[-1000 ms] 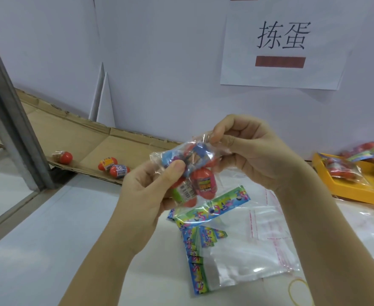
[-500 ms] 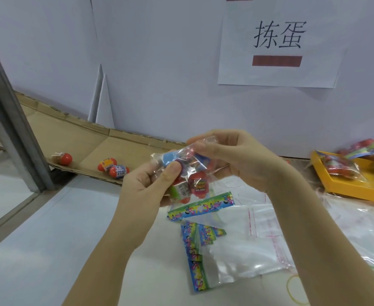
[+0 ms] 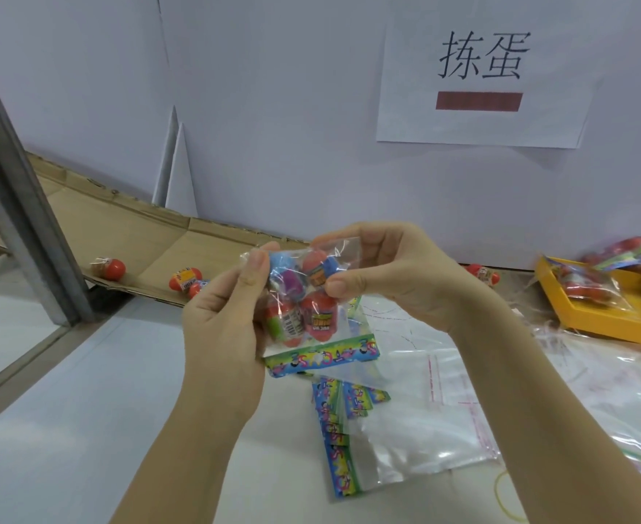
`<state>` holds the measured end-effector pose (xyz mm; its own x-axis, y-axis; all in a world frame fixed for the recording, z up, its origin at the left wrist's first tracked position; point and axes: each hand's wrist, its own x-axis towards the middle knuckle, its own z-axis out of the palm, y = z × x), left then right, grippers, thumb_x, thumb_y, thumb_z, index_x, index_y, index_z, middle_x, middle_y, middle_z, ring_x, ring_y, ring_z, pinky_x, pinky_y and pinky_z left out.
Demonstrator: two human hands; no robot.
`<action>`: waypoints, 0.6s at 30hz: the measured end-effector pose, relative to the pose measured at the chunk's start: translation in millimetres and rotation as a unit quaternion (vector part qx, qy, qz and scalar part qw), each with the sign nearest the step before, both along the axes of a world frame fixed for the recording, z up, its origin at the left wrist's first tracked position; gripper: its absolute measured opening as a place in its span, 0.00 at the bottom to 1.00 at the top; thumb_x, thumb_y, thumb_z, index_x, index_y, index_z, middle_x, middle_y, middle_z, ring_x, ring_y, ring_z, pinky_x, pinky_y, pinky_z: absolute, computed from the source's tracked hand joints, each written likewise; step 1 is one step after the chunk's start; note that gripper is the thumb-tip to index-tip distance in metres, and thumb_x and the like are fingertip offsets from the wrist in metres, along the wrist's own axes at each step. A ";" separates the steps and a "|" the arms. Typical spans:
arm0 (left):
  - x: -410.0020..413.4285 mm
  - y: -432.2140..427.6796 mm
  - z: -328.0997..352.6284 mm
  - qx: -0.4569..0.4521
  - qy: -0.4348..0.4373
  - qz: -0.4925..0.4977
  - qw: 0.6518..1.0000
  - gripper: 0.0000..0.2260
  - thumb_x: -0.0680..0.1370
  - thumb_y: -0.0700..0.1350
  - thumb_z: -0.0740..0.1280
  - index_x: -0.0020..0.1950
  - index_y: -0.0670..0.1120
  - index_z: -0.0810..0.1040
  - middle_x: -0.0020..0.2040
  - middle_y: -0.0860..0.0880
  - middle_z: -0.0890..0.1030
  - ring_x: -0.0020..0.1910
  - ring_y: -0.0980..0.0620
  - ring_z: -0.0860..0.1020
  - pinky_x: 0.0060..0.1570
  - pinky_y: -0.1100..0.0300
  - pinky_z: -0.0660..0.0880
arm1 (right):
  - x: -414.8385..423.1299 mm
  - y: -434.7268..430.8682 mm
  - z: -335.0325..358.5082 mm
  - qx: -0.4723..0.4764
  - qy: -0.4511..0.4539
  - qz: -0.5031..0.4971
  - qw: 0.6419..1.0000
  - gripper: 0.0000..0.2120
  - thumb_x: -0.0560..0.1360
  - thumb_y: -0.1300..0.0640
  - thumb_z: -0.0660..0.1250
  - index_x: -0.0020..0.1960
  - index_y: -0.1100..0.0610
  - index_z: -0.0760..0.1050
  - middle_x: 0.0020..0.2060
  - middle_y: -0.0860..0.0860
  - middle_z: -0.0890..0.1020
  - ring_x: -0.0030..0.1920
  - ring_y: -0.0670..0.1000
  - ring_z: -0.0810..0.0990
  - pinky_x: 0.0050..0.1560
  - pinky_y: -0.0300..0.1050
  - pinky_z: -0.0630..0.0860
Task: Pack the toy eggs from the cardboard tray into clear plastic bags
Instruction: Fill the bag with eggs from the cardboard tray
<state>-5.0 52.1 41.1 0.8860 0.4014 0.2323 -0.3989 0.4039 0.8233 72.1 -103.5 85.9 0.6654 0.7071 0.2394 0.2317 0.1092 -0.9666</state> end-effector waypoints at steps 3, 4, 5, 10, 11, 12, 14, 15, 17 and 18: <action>1.4 2.2 -1.6 -0.023 -0.003 0.024 0.999 0.10 0.72 0.49 0.67 0.41 0.48 0.87 0.39 0.47 0.86 0.36 0.52 0.84 0.31 0.59 0.79 | 1.4 0.2 -1.1 0.000 0.001 0.003 1.000 0.16 0.62 0.64 0.75 0.49 0.52 0.84 0.44 0.54 0.86 0.44 0.54 0.85 0.45 0.43 0.81; 1.4 1.6 -2.2 -0.025 -0.003 0.032 0.999 0.10 0.72 0.49 0.67 0.42 0.47 0.87 0.40 0.47 0.86 0.37 0.51 0.84 0.31 0.59 0.79 | 2.0 0.6 -2.2 -0.001 -0.001 0.003 1.000 0.16 0.63 0.64 0.76 0.49 0.52 0.84 0.44 0.54 0.86 0.45 0.54 0.85 0.47 0.45 0.81; 1.5 0.4 -2.8 -0.030 -0.002 0.039 0.999 0.10 0.72 0.49 0.67 0.42 0.47 0.86 0.40 0.47 0.86 0.37 0.51 0.84 0.31 0.58 0.79 | 2.5 1.8 -3.8 0.000 -0.002 0.003 1.000 0.16 0.63 0.65 0.76 0.49 0.53 0.84 0.44 0.54 0.86 0.45 0.55 0.85 0.47 0.45 0.82; 3.9 5.9 -3.6 -0.104 0.009 0.065 0.992 0.08 0.72 0.48 0.68 0.38 0.50 0.86 0.40 0.50 0.86 0.39 0.52 0.84 0.36 0.55 0.81 | 7.9 0.9 -11.6 0.072 0.056 -0.031 0.995 0.13 0.63 0.67 0.73 0.44 0.54 0.85 0.35 0.53 0.86 0.32 0.50 0.84 0.33 0.39 0.79; 4.6 7.2 -2.8 -0.106 0.005 0.070 0.992 0.09 0.73 0.48 0.68 0.38 0.50 0.86 0.40 0.50 0.86 0.39 0.53 0.84 0.37 0.55 0.81 | 9.9 -2.6 -12.0 0.084 0.061 -0.050 0.993 0.12 0.62 0.66 0.74 0.43 0.54 0.85 0.34 0.54 0.85 0.31 0.49 0.83 0.32 0.39 0.78; 4.8 7.3 -2.4 -0.101 -0.001 0.075 0.992 0.10 0.75 0.47 0.67 0.38 0.50 0.86 0.39 0.50 0.86 0.39 0.53 0.84 0.36 0.56 0.81 | 11.6 -5.8 -11.7 0.097 0.061 -0.066 0.991 0.12 0.62 0.64 0.75 0.44 0.54 0.85 0.34 0.54 0.85 0.31 0.50 0.83 0.32 0.39 0.79; 4.6 3.7 -3.0 -0.077 -0.012 0.086 0.993 0.13 0.78 0.44 0.66 0.38 0.50 0.86 0.39 0.50 0.86 0.39 0.53 0.84 0.35 0.57 0.81 | 14.1 -8.8 -9.6 0.125 0.059 -0.083 0.987 0.11 0.64 0.62 0.75 0.46 0.55 0.85 0.35 0.55 0.85 0.32 0.50 0.83 0.34 0.41 0.79; 4.0 0.8 -3.0 -0.063 -0.015 0.089 0.994 0.13 0.78 0.44 0.66 0.38 0.51 0.87 0.38 0.51 0.86 0.38 0.53 0.84 0.34 0.57 0.80 | 14.4 -8.0 -8.4 0.132 0.060 -0.085 0.986 0.09 0.67 0.60 0.74 0.47 0.54 0.84 0.37 0.55 0.85 0.33 0.51 0.83 0.34 0.42 0.80; 3.3 -2.9 -2.9 -0.043 -0.015 0.090 0.995 0.09 0.75 0.47 0.68 0.38 0.52 0.87 0.38 0.51 0.86 0.37 0.53 0.84 0.33 0.58 0.80 | 12.8 -4.4 -6.0 0.103 0.046 -0.086 0.990 0.06 0.69 0.54 0.72 0.45 0.54 0.84 0.38 0.53 0.83 0.34 0.50 0.82 0.34 0.43 0.80; 3.2 -3.4 -3.1 -0.036 -0.017 0.089 0.995 0.08 0.73 0.47 0.69 0.39 0.51 0.87 0.38 0.50 0.86 0.38 0.53 0.84 0.33 0.58 0.80 | 11.4 -2.1 -5.2 0.072 0.029 -0.086 0.993 0.07 0.69 0.52 0.73 0.43 0.53 0.84 0.37 0.52 0.83 0.34 0.50 0.82 0.34 0.42 0.80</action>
